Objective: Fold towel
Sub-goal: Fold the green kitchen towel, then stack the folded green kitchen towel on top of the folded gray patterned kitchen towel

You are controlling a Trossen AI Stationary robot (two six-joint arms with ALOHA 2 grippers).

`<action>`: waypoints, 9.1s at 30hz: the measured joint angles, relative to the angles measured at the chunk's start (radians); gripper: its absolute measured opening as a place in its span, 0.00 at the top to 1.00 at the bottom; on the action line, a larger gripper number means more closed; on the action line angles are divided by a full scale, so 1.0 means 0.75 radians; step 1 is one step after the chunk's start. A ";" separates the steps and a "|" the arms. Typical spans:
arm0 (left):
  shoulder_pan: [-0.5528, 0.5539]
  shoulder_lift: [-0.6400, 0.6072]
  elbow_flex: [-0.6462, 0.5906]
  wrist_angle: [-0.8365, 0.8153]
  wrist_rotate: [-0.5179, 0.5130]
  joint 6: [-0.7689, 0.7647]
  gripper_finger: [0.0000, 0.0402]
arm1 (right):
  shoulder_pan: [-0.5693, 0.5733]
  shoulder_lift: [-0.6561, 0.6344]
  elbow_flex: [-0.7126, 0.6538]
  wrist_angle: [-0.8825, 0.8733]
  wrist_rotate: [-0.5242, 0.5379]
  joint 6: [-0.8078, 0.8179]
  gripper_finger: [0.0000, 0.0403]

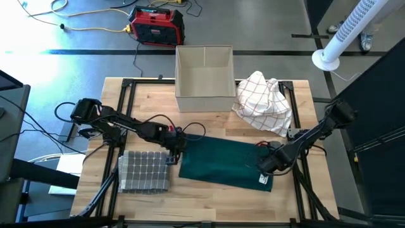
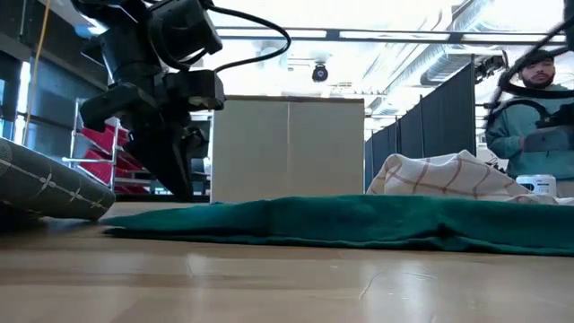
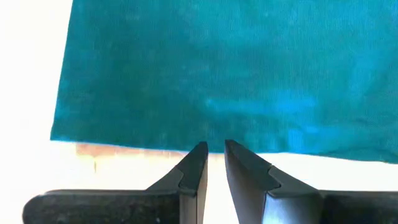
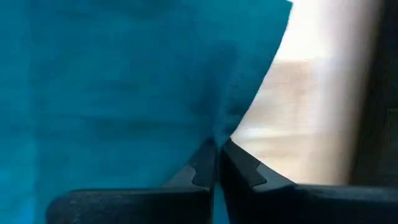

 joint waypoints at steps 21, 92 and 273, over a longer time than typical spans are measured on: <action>-0.014 0.283 0.005 0.424 0.002 -0.014 0.88 | -0.227 0.009 0.545 0.039 0.441 -0.503 1.00; 0.125 -0.235 0.030 0.324 0.125 -0.623 0.88 | -0.472 0.005 0.560 0.106 0.494 -1.036 0.44; -0.820 -0.207 0.266 -0.979 -0.052 -2.337 0.94 | -0.355 -0.444 0.370 0.078 0.826 -1.723 0.44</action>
